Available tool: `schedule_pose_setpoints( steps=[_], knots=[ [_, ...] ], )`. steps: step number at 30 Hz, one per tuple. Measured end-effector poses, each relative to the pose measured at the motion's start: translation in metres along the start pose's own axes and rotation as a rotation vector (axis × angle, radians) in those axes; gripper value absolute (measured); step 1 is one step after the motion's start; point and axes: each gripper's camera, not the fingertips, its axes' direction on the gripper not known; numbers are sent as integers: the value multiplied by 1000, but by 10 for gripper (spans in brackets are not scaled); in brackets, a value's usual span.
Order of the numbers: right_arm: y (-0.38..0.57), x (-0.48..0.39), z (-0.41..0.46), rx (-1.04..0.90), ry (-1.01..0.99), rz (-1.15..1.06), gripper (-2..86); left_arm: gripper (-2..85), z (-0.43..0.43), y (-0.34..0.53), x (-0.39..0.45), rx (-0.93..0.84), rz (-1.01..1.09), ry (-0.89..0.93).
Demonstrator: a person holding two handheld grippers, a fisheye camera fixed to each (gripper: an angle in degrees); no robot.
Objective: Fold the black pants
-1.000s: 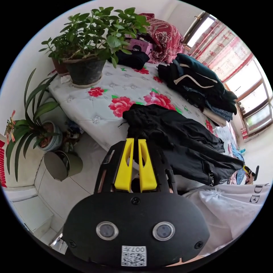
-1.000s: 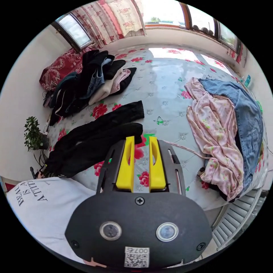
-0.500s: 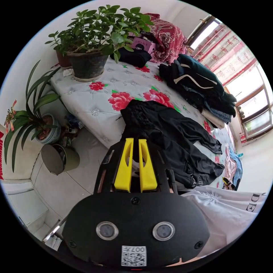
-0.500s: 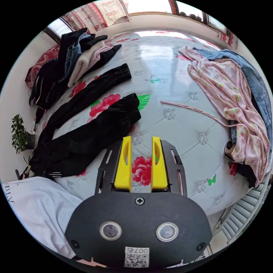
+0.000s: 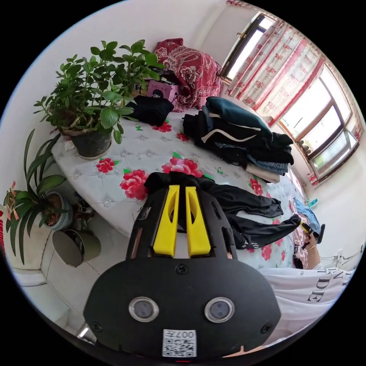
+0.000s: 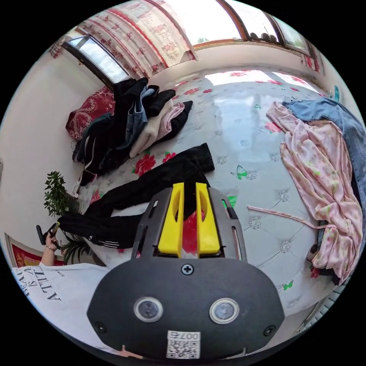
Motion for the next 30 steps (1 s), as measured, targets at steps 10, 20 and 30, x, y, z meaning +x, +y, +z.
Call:
schedule_pose_setpoints(
  steps=[10, 20, 30],
  knots=[
    [60, 72, 60, -99, 55, 147, 62, 10, 28, 52, -53, -115, -199, -38],
    [46, 85, 143, -88, 108, 239, 22, 8, 21, 41, -49, -115, -231, -24],
    [81, 90, 22, 44, 141, 83, 2, 12, -3, 36, -17, -211, 8, 1]
  ],
)
